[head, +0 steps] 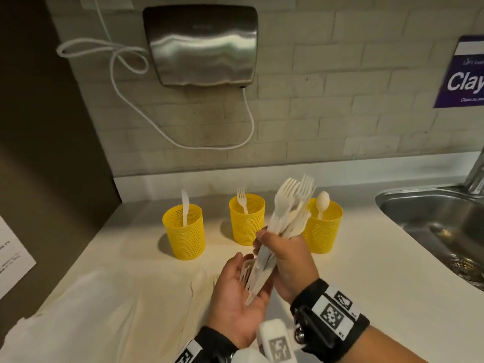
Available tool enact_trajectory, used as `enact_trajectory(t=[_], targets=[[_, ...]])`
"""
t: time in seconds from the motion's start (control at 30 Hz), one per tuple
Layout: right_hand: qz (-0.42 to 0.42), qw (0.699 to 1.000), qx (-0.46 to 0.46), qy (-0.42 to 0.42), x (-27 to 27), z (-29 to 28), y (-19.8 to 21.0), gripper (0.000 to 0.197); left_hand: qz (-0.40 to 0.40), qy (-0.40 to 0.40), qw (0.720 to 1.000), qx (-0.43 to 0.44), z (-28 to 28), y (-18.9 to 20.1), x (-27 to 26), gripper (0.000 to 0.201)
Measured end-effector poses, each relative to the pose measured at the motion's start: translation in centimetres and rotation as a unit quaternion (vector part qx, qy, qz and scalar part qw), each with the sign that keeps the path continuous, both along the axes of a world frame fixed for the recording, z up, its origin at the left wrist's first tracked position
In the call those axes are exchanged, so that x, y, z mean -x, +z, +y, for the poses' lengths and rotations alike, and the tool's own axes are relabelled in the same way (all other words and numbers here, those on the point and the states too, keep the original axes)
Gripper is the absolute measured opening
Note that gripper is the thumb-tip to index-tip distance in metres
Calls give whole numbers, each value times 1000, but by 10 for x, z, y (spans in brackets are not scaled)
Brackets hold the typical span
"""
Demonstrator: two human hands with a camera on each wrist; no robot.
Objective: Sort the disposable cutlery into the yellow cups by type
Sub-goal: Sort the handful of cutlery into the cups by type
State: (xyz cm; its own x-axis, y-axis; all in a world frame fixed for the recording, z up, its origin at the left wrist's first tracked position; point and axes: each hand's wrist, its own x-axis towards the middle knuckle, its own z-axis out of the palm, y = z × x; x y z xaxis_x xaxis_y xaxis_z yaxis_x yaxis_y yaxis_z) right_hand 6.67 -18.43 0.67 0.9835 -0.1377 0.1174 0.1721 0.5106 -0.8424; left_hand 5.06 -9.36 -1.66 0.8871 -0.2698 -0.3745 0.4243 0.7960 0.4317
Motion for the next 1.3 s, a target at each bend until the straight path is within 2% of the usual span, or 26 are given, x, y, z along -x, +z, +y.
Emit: enact_trajectory(t=[0.13,0.23,0.3,0.33,0.37,0.43,0.5,0.6,0.67,0.83,1.0,1.1,1.3], targets=[[50,994,72,63,7,6,-15,14,10,-22,1000,-11,-1,-7,-1,40],[85,993,55,65,8,1,-22,16,12,-54,998,-15,2,-9,5,44],[88,994,30,61,5,-4,-22,19,-6,-91,992,-86,7,-10,6,39],[88,993,34,65,4,-8,-21,21,-26,-87,984,-152,10,-10,4,32],[91,992,47,75,2,-11,-20,22,-61,-66,968,-235,15,-10,0,24],[99,984,94,114,2,-14,-18,21,-161,-27,911,-379,25,-4,-9,16],[99,973,135,159,4,-14,-17,18,-245,-35,864,-438,30,4,-18,16],[114,959,163,201,9,-11,-20,23,-273,-49,831,-482,29,11,-25,17],[127,955,163,211,10,-9,-22,25,-258,-64,836,-480,29,8,-27,17],[159,957,105,220,9,-8,-28,17,-191,-70,882,-425,34,3,-32,8],[208,953,55,214,2,-12,-30,21,-190,-44,904,-381,40,9,-37,10],[205,955,51,208,-3,-13,-31,22,-180,-37,901,-392,41,9,-43,8],[157,962,74,209,-5,-8,-29,22,-195,-39,873,-444,39,6,-52,11]])
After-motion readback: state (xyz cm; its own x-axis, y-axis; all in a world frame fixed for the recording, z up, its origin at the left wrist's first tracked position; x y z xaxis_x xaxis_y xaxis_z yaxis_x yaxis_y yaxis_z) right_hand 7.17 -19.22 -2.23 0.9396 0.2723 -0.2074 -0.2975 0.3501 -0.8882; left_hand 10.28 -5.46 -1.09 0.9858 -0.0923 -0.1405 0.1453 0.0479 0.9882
